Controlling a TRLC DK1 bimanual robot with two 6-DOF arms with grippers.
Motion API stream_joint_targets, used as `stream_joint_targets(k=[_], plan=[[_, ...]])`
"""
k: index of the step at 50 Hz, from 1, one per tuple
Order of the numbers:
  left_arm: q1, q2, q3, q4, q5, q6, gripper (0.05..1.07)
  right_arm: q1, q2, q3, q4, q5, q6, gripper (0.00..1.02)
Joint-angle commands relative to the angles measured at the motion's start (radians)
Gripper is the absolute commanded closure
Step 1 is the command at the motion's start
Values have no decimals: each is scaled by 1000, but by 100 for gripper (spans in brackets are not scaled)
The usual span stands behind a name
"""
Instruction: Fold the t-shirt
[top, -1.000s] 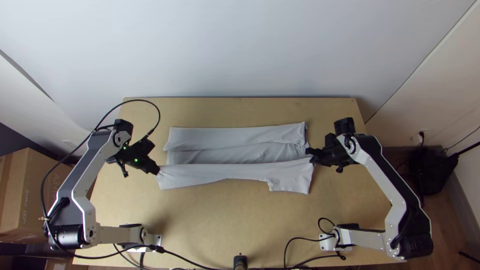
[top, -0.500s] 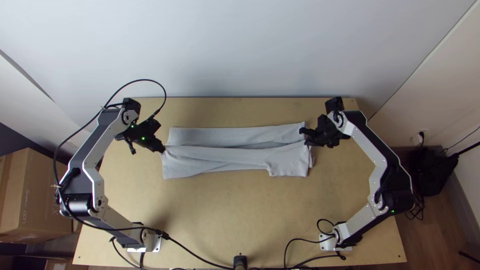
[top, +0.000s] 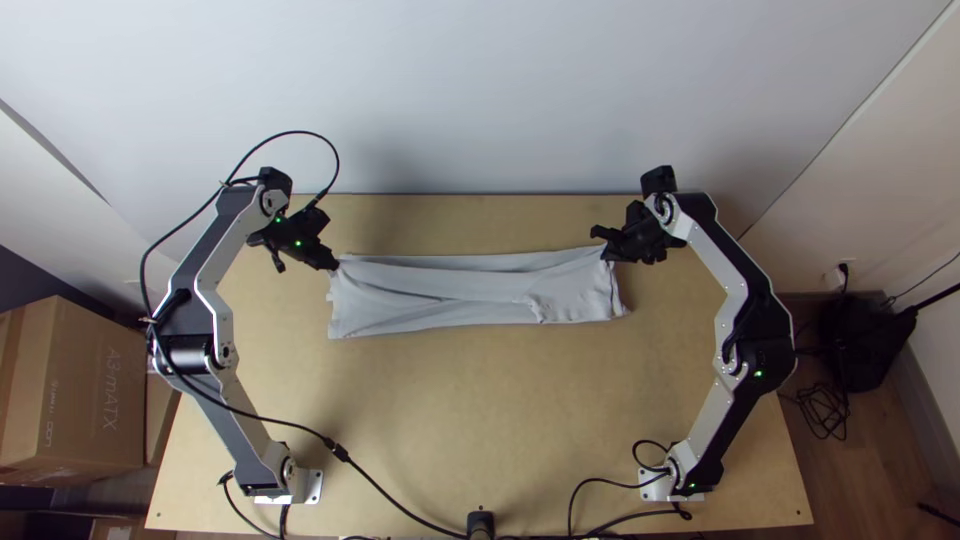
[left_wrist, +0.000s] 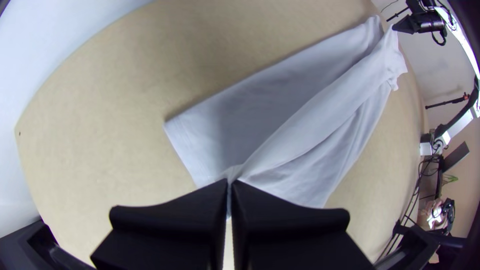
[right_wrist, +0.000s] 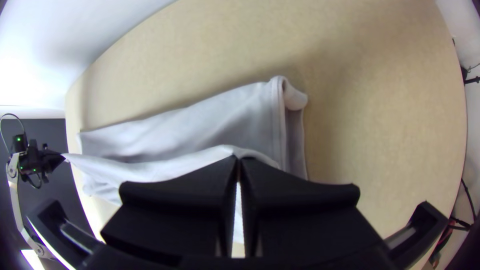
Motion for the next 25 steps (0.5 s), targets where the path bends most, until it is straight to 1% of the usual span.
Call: stream_joint_targets(k=[1, 10, 25], plan=[[-4, 73, 75, -4, 15, -16, 105, 10, 51, 61, -6, 9, 25, 100], [-8, 159, 122, -7, 13, -35, 104, 21, 123, 117, -6, 10, 33, 100], [-13, 208, 114, 4, 15, -78, 105, 39, 212, 159, 5, 65, 34, 100]])
